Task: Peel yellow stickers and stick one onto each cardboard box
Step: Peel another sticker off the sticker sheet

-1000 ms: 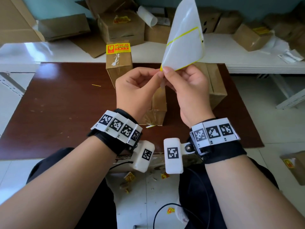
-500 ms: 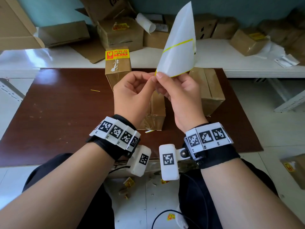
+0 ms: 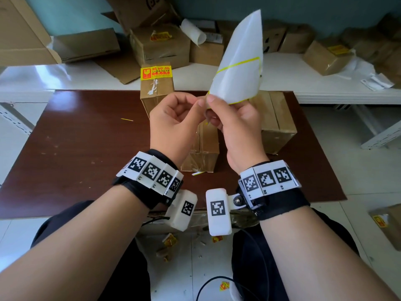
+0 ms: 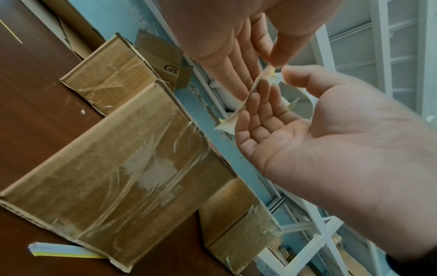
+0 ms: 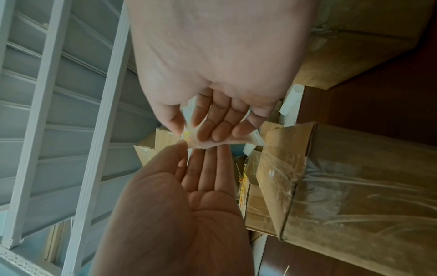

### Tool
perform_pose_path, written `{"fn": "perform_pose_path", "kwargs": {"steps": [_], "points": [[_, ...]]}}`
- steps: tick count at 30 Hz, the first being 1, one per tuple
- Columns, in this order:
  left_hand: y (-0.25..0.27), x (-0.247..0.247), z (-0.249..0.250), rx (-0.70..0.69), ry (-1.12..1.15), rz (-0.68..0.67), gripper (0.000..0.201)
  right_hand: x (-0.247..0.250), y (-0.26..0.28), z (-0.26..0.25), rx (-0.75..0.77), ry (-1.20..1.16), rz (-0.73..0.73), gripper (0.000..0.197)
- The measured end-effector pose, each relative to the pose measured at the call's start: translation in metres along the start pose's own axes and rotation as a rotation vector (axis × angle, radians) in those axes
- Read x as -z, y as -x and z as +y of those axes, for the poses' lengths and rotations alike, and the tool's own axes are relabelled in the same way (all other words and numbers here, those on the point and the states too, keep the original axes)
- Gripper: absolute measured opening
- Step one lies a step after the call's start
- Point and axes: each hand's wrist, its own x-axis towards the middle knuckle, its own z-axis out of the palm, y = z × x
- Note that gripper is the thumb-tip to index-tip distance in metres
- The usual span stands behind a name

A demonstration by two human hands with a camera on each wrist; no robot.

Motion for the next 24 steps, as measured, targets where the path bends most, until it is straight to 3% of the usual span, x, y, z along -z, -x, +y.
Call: {"fn": "perform_pose_path", "kwargs": {"steps": [6, 9, 11, 20, 24], "points": [[0.001, -0.004, 0.002, 0.006, 0.034, 0.012, 0.019, 0.001, 0.000, 0.002, 0.063, 0.135, -0.002, 0.013], [0.001, -0.004, 0.005, 0.020, 0.041, 0.027, 0.028, 0.002, 0.001, -0.001, 0.075, 0.188, -0.040, 0.025], [0.001, -0.004, 0.006, 0.031, 0.037, 0.027, 0.031, 0.001, 0.002, -0.002, 0.076, 0.194, -0.045, 0.023], [0.000, 0.000, -0.003, -0.026, -0.082, -0.010, 0.017, 0.002, 0.003, -0.005, 0.020, 0.139, -0.042, 0.009], [0.001, 0.000, -0.005, -0.056, -0.085, -0.018, 0.016, 0.002, 0.004, -0.006, 0.019, 0.138, -0.057, 0.015]]}}
